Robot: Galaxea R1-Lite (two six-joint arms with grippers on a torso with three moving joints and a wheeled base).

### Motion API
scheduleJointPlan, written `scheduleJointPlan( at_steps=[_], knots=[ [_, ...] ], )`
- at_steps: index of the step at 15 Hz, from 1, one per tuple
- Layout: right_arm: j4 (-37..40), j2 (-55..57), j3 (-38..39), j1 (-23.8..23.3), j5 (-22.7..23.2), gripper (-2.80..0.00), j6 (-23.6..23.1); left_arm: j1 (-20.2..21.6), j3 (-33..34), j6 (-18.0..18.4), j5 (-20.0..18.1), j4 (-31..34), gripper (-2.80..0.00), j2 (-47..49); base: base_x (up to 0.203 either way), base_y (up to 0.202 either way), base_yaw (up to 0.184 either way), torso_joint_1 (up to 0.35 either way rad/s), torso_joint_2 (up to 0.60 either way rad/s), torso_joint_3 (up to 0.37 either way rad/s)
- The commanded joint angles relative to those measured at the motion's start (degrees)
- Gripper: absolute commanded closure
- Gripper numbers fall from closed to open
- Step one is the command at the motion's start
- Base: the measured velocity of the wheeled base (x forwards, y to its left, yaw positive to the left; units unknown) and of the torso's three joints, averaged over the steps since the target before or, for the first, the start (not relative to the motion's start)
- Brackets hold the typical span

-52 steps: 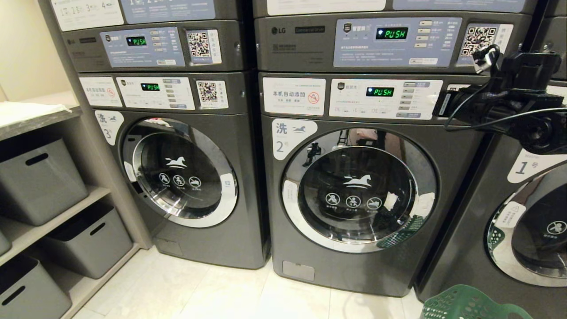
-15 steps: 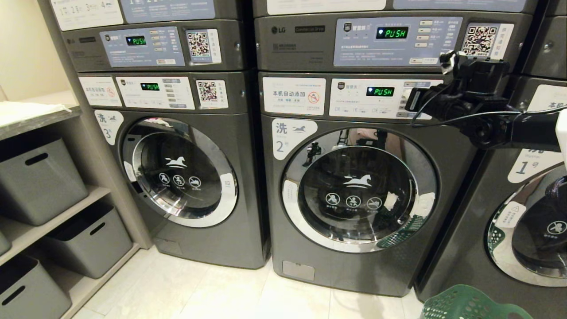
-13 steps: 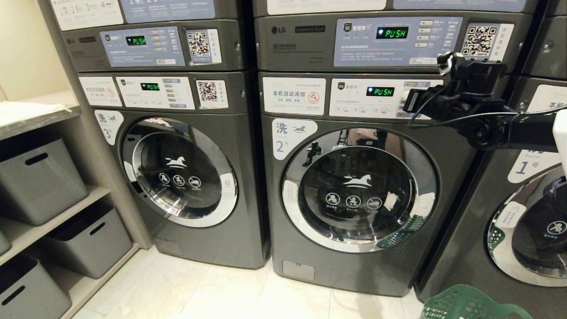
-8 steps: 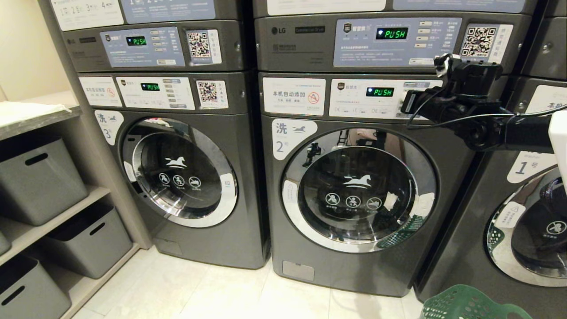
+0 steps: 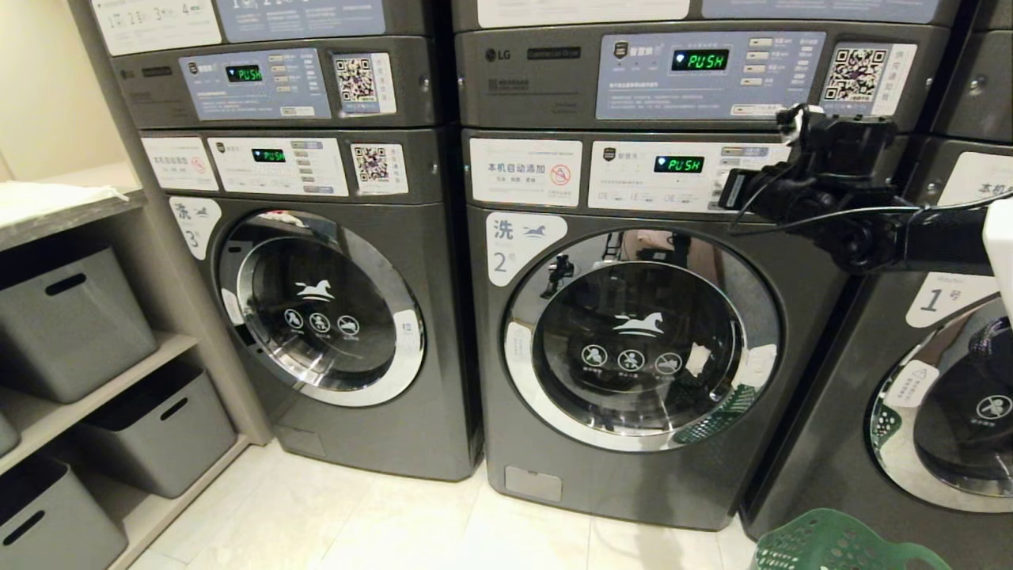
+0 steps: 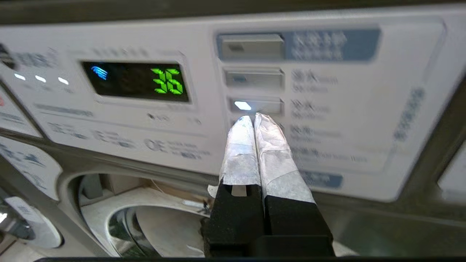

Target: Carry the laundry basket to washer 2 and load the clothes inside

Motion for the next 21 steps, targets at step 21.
scheduleJointPlan(
  at_steps=[21],
  knots=[
    [-0.70,-2.29,9.09,0.00,0.41,0.00,0.91,-0.04,0.01,0.00,0.00,0.00,0.00,-0.20,0.000,0.000,0.000,0.000,0.00,0.000]
  ],
)
